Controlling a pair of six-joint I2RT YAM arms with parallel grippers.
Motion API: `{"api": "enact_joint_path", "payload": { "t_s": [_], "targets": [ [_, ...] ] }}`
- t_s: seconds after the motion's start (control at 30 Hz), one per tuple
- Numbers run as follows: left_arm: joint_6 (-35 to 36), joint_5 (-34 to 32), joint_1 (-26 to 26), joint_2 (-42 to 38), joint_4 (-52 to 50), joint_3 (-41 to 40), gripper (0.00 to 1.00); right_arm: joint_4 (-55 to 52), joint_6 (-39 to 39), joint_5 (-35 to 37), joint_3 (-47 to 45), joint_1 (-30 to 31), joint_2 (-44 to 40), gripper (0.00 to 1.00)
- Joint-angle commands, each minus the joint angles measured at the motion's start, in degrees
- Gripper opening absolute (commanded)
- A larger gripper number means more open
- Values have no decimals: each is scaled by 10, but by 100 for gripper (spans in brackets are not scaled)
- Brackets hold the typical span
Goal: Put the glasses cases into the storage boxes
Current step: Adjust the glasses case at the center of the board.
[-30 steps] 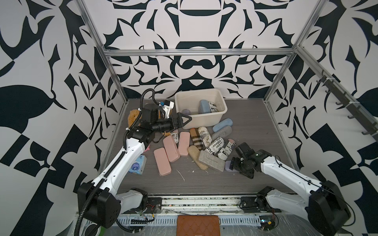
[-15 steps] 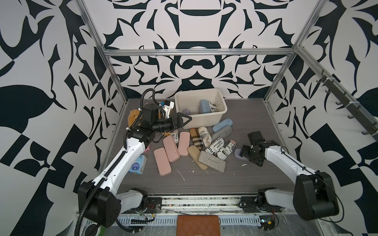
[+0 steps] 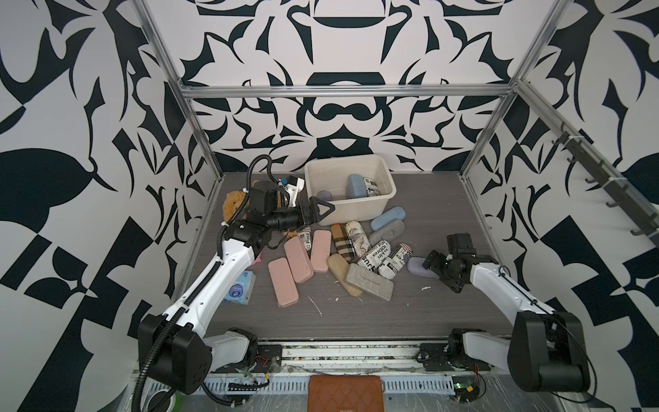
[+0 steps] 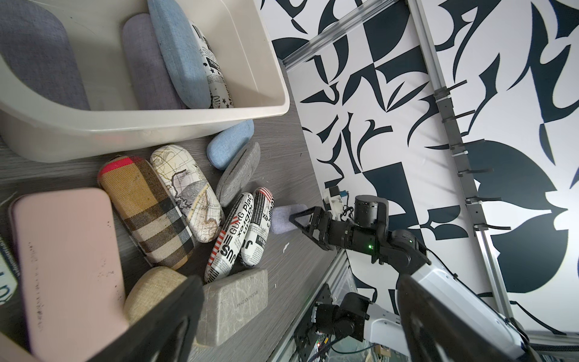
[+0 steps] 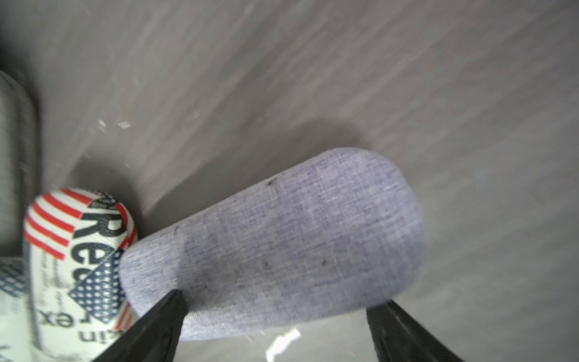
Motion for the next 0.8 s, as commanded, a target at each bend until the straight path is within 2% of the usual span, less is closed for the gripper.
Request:
{"api": "enact_joint_path", "payload": {
  "t_s": [0.0, 0.37, 0.5, 0.6, 0.77],
  "targets": [
    [6, -1, -1, 0, -12, 6, 99, 71, 18, -26, 11, -12, 26, 94],
    [10, 0, -1, -2, -14, 9, 99, 78, -17, -22, 118, -46, 91, 95],
    [10, -1, -1, -1, -15, 8, 99, 108, -29, -46, 153, -50, 160, 94],
    [11, -1, -1, -1, -16, 9, 99, 100, -46, -68, 185, -50, 204, 91],
    [13, -2, -1, -4, -18, 10, 99, 56, -67, -39, 176, -50, 163, 89]
  ]
}}
